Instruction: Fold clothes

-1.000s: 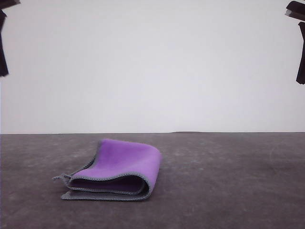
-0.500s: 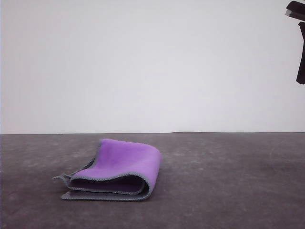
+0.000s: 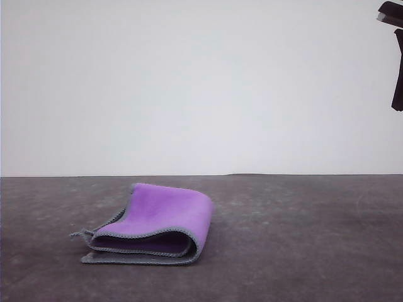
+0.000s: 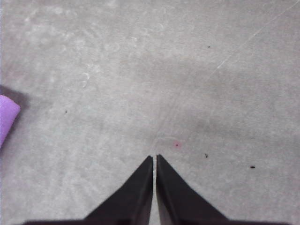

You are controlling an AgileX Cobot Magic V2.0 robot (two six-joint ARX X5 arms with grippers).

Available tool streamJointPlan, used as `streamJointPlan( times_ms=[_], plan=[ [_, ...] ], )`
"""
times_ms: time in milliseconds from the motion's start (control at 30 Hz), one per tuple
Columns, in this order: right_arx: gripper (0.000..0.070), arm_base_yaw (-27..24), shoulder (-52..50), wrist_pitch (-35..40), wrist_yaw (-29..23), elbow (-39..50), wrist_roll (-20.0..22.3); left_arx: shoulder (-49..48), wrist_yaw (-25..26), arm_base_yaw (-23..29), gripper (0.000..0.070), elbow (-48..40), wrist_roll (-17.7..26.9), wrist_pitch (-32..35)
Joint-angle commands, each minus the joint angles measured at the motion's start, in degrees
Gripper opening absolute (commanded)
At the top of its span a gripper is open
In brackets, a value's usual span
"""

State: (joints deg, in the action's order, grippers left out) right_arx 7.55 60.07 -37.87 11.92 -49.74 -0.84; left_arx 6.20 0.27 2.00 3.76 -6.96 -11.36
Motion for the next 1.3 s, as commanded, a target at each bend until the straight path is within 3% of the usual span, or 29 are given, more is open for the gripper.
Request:
streamJointPlan(
  times_ms=[0, 367, 1067, 1167, 1267],
  plan=[
    [0.0004, 0.09, 0.46, 0.59, 0.04, -0.85, 0.02, -1.34, -0.07, 0.13, 0.0012, -0.86, -0.24, 0.26],
    [0.0004, 0.09, 0.46, 0.60, 0.04, -0.85, 0.02, -6.03, 0.26, 0.14, 0.0012, -3.01, -0.03, 0.39],
    [0.0004, 0.09, 0.46, 0.63, 0.04, -0.85, 0.12, -5.93, 0.35, 0.14, 0.0012, -2.97, -0.68, 0.64],
    [0.0004, 0.07, 0.46, 1.79, -0.25, -0.85, 4.61, -5.93, 0.35, 0.14, 0.0012, -2.97, -0.68, 0.64],
    [0.0004, 0.09, 0.16, 4.40, -0.17, -0.83, 5.94, -5.93, 0.35, 0.14, 0.0012, -2.97, -0.68, 0.64]
  ],
)
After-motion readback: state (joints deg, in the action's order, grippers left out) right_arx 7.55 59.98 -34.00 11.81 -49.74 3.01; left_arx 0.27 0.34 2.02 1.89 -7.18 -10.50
